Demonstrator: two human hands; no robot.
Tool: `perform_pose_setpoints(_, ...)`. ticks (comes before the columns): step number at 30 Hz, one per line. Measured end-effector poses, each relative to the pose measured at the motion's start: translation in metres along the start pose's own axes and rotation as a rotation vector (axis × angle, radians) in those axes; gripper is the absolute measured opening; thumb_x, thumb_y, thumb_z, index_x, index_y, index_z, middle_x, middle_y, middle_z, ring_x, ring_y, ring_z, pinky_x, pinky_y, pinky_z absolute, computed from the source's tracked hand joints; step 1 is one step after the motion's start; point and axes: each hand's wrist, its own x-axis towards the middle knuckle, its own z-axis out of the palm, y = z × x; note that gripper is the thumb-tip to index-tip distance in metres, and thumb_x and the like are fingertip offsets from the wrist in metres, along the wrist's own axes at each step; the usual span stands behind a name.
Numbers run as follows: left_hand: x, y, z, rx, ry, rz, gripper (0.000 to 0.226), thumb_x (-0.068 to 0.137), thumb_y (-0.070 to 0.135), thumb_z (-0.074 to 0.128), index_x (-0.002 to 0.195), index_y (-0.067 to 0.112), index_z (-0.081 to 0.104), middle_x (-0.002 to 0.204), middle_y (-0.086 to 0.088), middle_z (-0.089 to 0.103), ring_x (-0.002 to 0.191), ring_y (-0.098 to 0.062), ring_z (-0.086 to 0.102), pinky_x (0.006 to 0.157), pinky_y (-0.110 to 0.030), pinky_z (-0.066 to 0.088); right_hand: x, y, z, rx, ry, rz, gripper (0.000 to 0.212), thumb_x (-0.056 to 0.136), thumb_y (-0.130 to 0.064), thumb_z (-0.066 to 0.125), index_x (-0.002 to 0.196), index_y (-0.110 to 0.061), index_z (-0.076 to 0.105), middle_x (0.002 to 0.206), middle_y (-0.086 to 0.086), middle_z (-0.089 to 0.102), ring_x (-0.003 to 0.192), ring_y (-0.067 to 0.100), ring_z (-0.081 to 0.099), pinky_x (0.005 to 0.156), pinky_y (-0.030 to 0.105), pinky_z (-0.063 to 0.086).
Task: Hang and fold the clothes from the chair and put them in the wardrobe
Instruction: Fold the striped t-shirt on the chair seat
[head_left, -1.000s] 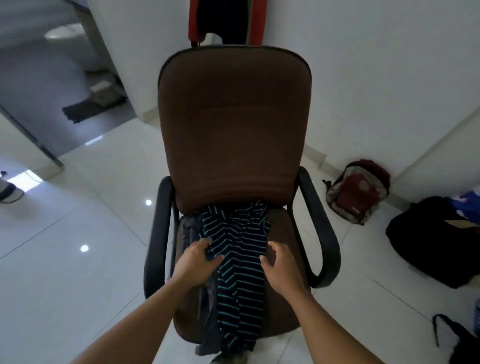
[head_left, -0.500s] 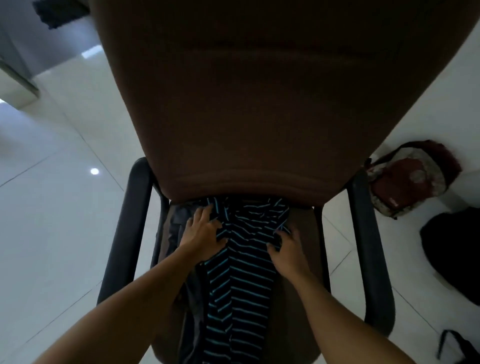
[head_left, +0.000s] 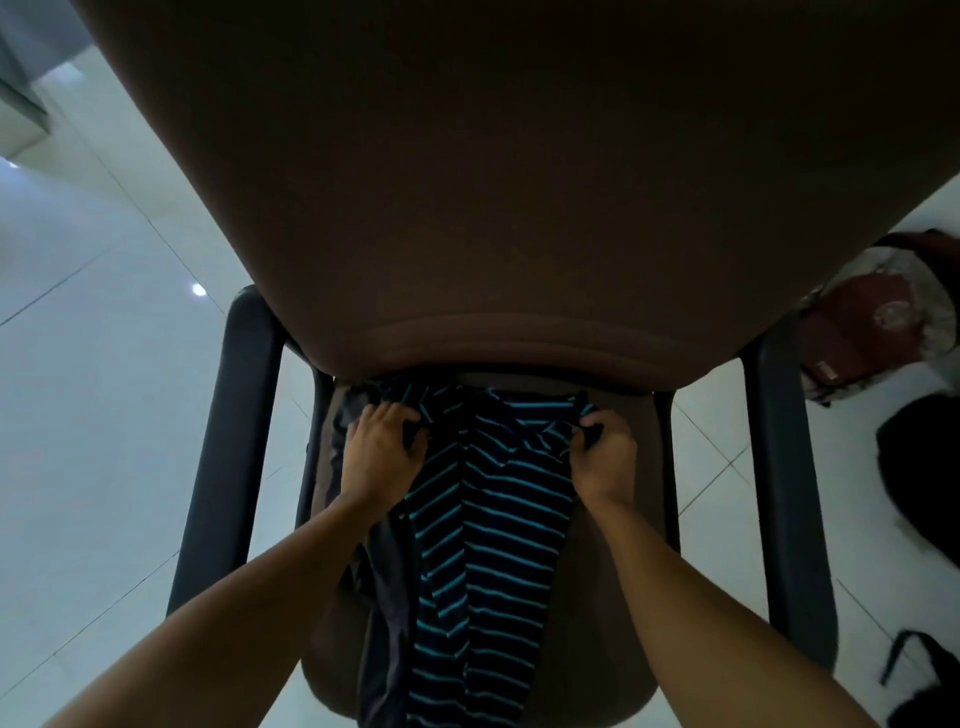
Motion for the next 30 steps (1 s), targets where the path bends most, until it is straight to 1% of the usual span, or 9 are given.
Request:
perform_pose_setpoints(4,0.002,0.004,-0.009,-0.072,0.044,-0.066,0.030,0.083,0.018,0.069,0.111,0.018,0.059,0.105,-0.003,0.064,0.103,-0.027,0.056,0.093,-0.041,0.038,-0.005,0.002,-0.007,0.058,-0.056,0.036,0.029,0.094,-0.014,0.062,0.117,-0.026,0.047,0.106,-0.002,0.064,0.095,0.017,0.064,0.085,0.035,0.055)
perform_pose_setpoints(8,0.005,0.006,-0.010,-0.006,-0.033,0.048,0.044,0.080,0.014,0.070,0.122,0.022,0.059,0.111,-0.001,0.064,0.109,-0.024,0.054,0.098,-0.043,0.036,-0.003,0.004,-0.007,-0.088,-0.106,-0.074,0.028,0.094,-0.021,0.064,0.121,-0.024,0.058,0.117,0.004,0.061,0.109,0.020,0.059,0.095,0.038,0.052)
perform_pose_setpoints(11,0.008,0.005,-0.009,0.011,-0.002,0.096,0.029,0.080,0.016,0.072,0.109,0.021,0.067,0.110,-0.001,0.062,0.108,-0.025,0.053,0.096,-0.042,0.040,-0.003,-0.003,-0.007,-0.055,-0.066,-0.160,0.021,0.093,-0.013,0.062,0.113,-0.020,0.060,0.112,-0.003,0.054,0.111,0.017,0.053,0.096,0.038,0.049)
perform_pose_setpoints(16,0.008,0.009,-0.013,-0.179,0.009,0.073,0.020,0.078,0.011,0.073,0.093,0.018,0.062,0.102,-0.001,0.062,0.096,-0.025,0.058,0.084,-0.039,0.050,-0.002,-0.011,-0.010,0.047,-0.097,-0.100,0.017,0.096,-0.016,0.058,0.112,-0.021,0.059,0.086,-0.003,0.066,0.070,0.018,0.066,0.067,0.040,0.058)
perform_pose_setpoints(19,0.010,0.011,-0.016,-0.195,0.027,0.159,0.030,0.072,0.014,0.077,0.075,0.023,0.048,0.103,0.001,0.065,0.099,-0.022,0.058,0.084,-0.039,0.050,-0.003,-0.011,-0.010,0.078,-0.073,-0.136,0.017,0.089,-0.022,0.064,0.105,-0.026,0.060,0.098,-0.001,0.066,0.085,0.015,0.066,0.075,0.037,0.058)
perform_pose_setpoints(22,0.010,0.016,-0.020,-0.275,0.058,0.163,0.046,0.071,0.004,0.075,0.069,0.028,0.036,0.100,-0.003,0.066,0.102,-0.021,0.063,0.077,-0.037,0.052,-0.005,-0.021,-0.014,0.120,-0.061,-0.159,0.019,0.089,-0.007,0.064,0.098,-0.022,0.056,0.096,-0.006,0.063,0.081,0.003,0.062,0.074,0.024,0.054)
perform_pose_setpoints(24,0.011,0.018,-0.022,-0.311,0.079,0.158,0.053,0.074,0.003,0.070,0.067,0.034,0.027,0.085,-0.007,0.066,0.088,-0.025,0.067,0.066,-0.040,0.051,-0.006,-0.028,-0.018,0.100,-0.045,-0.213,0.022,0.090,0.001,0.058,0.090,-0.019,0.049,0.096,-0.007,0.062,0.087,0.001,0.059,0.078,0.018,0.049)
perform_pose_setpoints(26,0.013,0.020,-0.026,-0.284,0.112,0.243,0.054,0.075,0.003,0.066,0.066,0.035,0.023,0.077,-0.009,0.065,0.072,-0.030,0.065,0.057,-0.043,0.049,-0.004,-0.031,-0.020,0.046,-0.039,-0.309,0.025,0.088,0.008,0.054,0.082,-0.015,0.047,0.098,-0.001,0.062,0.092,0.010,0.060,0.084,0.024,0.049)
perform_pose_setpoints(30,0.014,0.026,-0.042,-0.118,0.127,0.417,0.034,0.071,-0.011,0.062,0.066,0.020,0.049,0.090,-0.003,0.071,0.071,-0.027,0.069,0.051,-0.038,0.052,0.002,-0.030,-0.024,-0.113,-0.177,-0.421,0.030,0.092,0.007,0.050,0.094,-0.016,0.068,0.111,-0.002,0.059,0.098,0.014,0.061,0.088,0.028,0.052)
